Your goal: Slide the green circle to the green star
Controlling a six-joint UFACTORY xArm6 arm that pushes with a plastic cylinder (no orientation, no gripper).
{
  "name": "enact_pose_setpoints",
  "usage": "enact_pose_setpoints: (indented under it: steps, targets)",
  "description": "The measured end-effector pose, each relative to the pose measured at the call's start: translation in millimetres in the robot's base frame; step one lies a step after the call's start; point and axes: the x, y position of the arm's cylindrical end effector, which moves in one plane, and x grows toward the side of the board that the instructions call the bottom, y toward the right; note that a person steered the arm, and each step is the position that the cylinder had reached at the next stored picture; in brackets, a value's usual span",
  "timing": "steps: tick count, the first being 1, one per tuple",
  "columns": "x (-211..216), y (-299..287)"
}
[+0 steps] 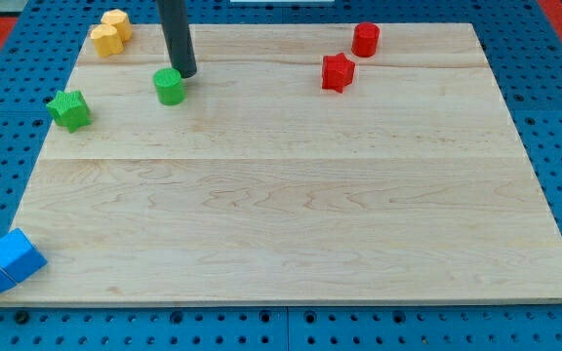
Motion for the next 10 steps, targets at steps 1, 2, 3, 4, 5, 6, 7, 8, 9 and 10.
enact_pose_setpoints:
  steps: [1, 2, 3, 4, 5, 6, 7, 8, 9, 10]
  targets:
    - [3, -15]
    - [6, -21]
    - [4, -4]
    - [4, 15]
    - [17, 8]
    - [35, -12]
    - [51, -34]
    - [59, -55]
    - [63, -67]
    - [65, -71]
